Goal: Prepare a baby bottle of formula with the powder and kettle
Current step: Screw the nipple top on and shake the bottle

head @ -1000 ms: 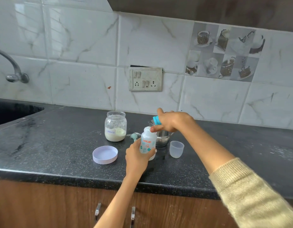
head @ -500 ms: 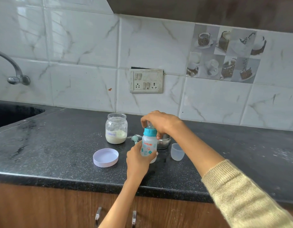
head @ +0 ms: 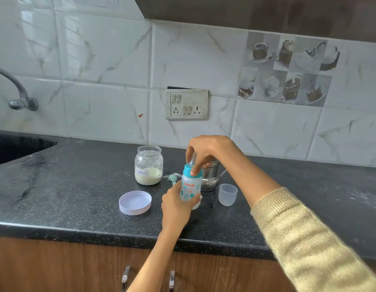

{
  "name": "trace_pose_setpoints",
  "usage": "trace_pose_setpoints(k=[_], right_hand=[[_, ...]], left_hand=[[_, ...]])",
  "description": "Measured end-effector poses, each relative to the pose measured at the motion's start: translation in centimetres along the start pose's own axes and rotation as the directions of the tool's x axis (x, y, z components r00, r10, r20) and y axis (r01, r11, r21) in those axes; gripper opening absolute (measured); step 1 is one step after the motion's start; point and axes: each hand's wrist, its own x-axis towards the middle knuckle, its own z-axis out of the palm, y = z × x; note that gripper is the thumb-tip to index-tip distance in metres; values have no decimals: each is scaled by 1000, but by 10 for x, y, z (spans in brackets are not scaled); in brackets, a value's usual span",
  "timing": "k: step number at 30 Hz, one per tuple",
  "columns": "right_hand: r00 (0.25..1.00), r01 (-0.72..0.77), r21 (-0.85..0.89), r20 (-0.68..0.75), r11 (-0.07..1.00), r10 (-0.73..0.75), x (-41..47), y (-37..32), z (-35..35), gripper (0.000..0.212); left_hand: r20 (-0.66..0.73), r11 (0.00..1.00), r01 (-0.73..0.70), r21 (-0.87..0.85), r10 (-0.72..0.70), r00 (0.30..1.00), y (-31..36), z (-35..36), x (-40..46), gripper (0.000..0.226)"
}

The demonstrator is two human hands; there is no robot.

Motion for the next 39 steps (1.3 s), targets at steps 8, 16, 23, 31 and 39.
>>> trace_pose_setpoints(k=[8,16,23,31,39], right_hand=[[972,-177,88,-144,980,188,11,4,25,74],[999,-29,379,44,925,13,7,22,16,76],[978,-172,282,-62,944,197,7,24,22,95],[997,-57,244,-41,968,69,7,21,24,70],[1000,21,323,-13,946,-18,9,23,29,55]], left_hand=[[-2,1000,-6,4,6,1000,-1,0,0,60],[7,1000,-1,-5,1,1000,-1,-1,0,59],[7,1000,2,-5,-2,1000,0,-1,-1,62],[-4,1000,-7,0,7,1000,1,-1,0,48],[0,1000,-12,10,12,1000,1,-1,0,53]])
